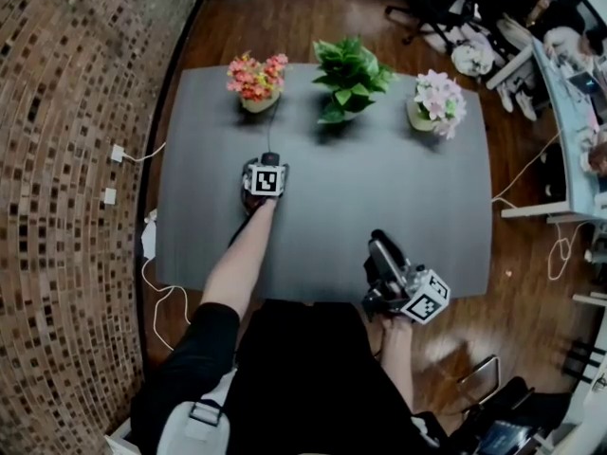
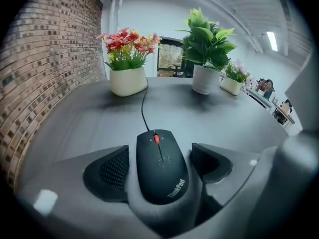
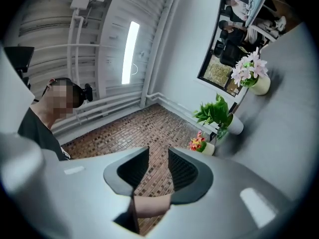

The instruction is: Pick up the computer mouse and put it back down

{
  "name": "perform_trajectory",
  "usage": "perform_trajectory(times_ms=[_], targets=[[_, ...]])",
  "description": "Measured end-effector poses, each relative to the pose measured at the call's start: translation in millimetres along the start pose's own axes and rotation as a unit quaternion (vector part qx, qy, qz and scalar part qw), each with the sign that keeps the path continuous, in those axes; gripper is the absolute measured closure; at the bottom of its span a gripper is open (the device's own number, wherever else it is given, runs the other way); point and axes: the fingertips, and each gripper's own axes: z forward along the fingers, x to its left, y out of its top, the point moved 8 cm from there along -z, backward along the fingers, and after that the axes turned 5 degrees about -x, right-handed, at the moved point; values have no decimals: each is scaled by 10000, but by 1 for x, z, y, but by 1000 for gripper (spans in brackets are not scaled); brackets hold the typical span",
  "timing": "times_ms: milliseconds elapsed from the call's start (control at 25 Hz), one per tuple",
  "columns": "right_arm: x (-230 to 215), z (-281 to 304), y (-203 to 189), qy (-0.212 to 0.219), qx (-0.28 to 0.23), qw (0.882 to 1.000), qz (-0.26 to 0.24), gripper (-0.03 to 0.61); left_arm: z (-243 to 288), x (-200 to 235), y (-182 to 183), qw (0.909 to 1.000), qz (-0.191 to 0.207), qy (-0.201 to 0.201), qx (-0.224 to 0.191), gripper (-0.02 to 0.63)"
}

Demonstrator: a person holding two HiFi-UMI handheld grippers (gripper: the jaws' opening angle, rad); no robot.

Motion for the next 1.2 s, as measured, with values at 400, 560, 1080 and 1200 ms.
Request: perform_trajectory(times_ms=[400,560,1080,1200], targets=[[-5,0,1,63,32,9999,100,483,-34,4,-5,9935,-653,-850,380,324],[-8,-2,2,73,29,9999,146,483,-97,-9,31,9708,-1254,-1950,-613,324],[12,36,-22,402,341,9985,117,483,-338,3,98,5633,-4606,-5988,-3345,327],[15,38,-27,406,349,9985,101,483,-366,9,86,5567,-4661,-5998,-3363,326]])
